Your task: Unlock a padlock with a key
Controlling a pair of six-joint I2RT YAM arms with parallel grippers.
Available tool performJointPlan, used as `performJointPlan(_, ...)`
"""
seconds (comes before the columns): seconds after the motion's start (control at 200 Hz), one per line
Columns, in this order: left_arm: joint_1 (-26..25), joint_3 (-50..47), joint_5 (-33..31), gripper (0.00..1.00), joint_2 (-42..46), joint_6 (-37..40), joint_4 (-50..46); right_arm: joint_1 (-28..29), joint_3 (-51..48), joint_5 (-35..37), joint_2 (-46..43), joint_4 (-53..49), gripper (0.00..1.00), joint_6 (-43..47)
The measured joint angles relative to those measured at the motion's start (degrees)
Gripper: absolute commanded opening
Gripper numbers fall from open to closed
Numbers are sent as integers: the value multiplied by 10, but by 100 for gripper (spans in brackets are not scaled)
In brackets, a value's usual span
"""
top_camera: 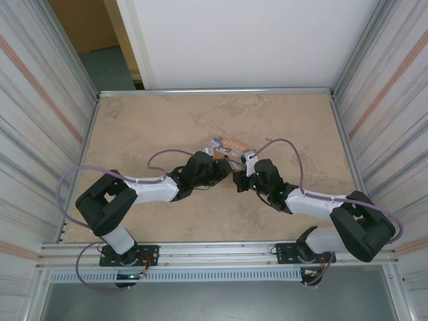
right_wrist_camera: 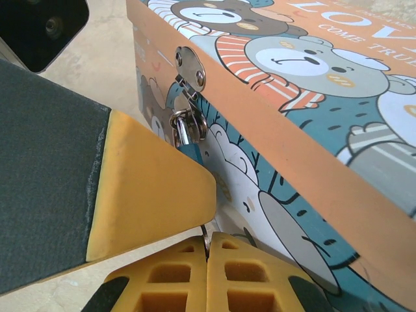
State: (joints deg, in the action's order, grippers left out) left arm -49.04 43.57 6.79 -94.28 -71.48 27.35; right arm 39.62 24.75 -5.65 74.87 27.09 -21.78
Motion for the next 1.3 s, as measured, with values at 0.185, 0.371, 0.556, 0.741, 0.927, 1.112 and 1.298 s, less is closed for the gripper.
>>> performJointPlan(0.185,-1,-6,-5,25,0,-6,2,0,0,-4,9,2,0,0)
performJointPlan(0.371,-3,-15,-5,27,-10,-10,5,2,-20,-12,31,38,0,-2)
performJointPlan(0.556,-13,-24,4,31,-28,-17,6,5,-52,-19,53,76,0,-5)
performJointPlan(0.741,-16,-40,23,38,-34,-23,22,8,-65,-21,84,117,0,-8)
performJointPlan(0.927,-20,-57,42,52,-25,-20,29,8,-74,-22,117,150,0,-18)
performJointPlan(1.112,-20,-83,54,56,39,-1,20,8,-74,-23,124,168,0,-28)
performJointPlan(1.298,-10,-136,42,58,125,8,12,8,-73,-27,124,167,0,-48)
